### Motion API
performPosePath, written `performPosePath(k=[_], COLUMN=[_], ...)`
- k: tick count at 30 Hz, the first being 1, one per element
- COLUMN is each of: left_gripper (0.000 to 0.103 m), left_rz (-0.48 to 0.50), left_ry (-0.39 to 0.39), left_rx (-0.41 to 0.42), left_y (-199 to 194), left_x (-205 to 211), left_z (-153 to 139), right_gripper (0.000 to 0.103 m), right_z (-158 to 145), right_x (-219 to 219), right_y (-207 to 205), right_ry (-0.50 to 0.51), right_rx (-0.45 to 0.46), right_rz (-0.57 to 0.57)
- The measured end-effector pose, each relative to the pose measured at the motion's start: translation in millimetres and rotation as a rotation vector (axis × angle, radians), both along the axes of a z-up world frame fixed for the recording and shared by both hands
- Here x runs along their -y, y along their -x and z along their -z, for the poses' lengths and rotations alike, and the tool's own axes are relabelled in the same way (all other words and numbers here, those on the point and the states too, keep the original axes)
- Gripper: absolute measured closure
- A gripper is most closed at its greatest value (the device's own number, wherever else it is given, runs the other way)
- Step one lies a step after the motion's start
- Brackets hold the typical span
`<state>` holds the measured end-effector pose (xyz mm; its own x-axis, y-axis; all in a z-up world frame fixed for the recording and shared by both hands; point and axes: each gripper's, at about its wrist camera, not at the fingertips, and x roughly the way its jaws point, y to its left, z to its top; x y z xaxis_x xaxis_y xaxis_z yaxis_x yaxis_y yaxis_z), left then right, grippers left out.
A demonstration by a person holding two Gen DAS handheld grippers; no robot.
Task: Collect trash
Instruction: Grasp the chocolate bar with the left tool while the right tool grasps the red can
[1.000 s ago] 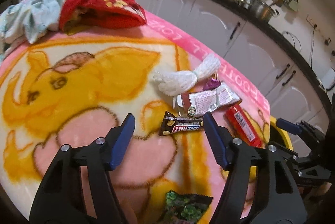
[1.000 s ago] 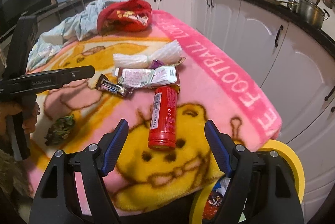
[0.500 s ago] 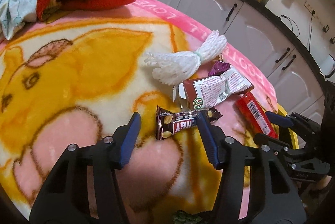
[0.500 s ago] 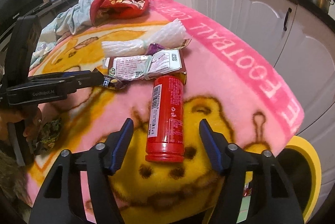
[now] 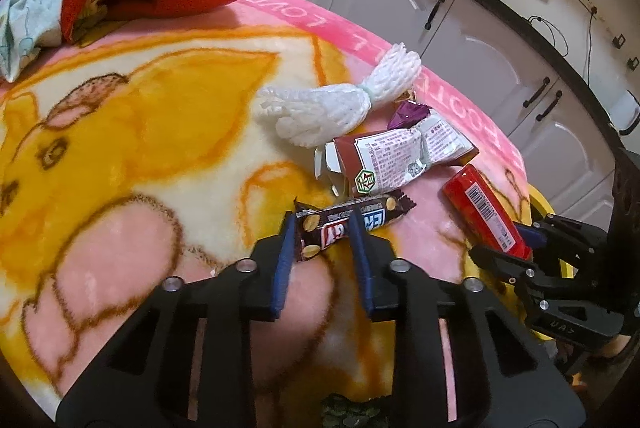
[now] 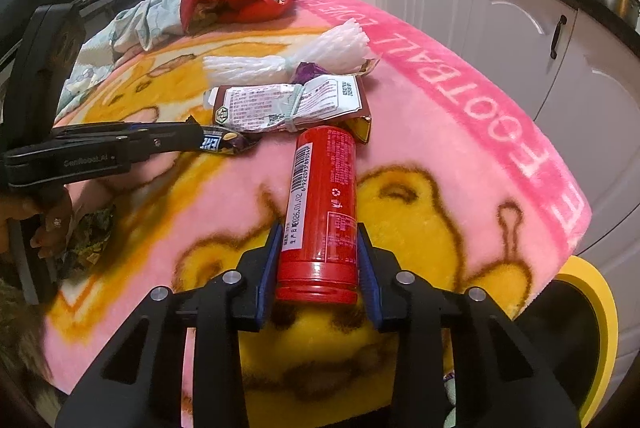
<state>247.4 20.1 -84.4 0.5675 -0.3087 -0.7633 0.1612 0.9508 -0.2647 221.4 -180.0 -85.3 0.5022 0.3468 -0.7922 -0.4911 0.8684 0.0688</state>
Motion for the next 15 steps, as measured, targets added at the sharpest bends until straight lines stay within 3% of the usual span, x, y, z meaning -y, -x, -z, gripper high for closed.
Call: performPosePath(k=[3, 15], left_gripper=[0.096, 0.099], left_rz=[0.000, 0.027], left_ry=[-0.017, -0.072], left_rx=[0.001, 0.057], left_y=[2.7, 26.1], left_x=[0.8, 14.1], left_z=[-0.4, -14.7], right_gripper=[0.069, 0.070], right_z=[0.0, -7.2], right_x=[-0.9, 1.7], right_y=[2.7, 12.6], right_ry=[0.001, -0.024], right_rx=[0.000, 0.012], right_rz=[-0.005, -0.009])
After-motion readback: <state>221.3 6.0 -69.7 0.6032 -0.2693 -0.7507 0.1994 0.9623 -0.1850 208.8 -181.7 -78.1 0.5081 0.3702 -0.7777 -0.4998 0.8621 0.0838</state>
